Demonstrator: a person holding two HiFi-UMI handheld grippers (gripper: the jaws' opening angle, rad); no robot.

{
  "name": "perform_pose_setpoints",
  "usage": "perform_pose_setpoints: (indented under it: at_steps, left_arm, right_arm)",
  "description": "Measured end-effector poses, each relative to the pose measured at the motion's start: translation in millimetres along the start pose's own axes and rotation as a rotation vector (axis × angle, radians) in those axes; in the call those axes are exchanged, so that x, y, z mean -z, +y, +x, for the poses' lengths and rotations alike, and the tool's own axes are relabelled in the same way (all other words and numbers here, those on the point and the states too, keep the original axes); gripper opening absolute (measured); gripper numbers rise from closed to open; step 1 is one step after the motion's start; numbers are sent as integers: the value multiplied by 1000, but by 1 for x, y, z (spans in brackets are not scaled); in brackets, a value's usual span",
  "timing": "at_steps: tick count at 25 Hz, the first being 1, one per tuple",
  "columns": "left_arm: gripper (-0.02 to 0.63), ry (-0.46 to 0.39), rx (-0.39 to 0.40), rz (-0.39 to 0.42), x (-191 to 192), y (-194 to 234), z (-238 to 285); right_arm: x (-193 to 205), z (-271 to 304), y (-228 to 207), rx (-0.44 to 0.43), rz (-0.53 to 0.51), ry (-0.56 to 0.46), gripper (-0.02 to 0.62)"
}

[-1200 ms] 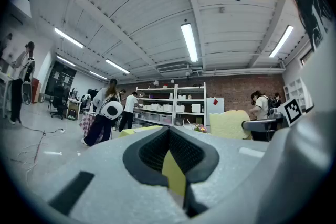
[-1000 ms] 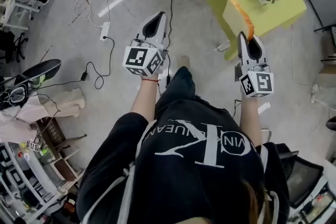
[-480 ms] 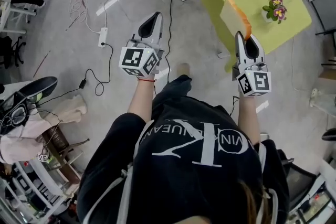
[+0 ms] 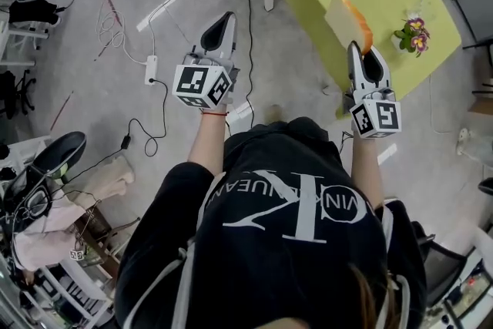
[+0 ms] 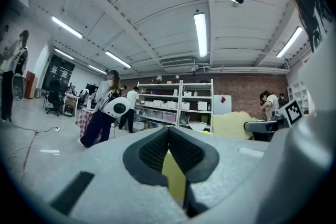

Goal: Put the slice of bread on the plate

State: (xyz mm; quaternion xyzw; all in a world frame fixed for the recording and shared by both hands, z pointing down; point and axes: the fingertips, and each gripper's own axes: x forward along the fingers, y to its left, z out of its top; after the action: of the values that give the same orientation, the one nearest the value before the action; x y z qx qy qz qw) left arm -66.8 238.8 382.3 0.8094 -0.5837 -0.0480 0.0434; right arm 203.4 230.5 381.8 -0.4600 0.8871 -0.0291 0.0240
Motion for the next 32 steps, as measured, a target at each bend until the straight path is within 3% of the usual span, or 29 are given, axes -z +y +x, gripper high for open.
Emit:
perform_pose_setpoints:
  at_steps: [13, 22, 32]
  left_arm:
    - [11, 36, -22, -51, 23, 51, 54]
    - [11, 39, 5, -31, 13, 100, 145]
    - [11, 89, 72, -49, 22, 127, 251]
  right_arm:
    - [24, 73, -19, -9, 43, 57, 89]
    - [24, 167, -54, -3, 86, 45, 89]
    - [28, 255, -100, 10, 120, 86, 89]
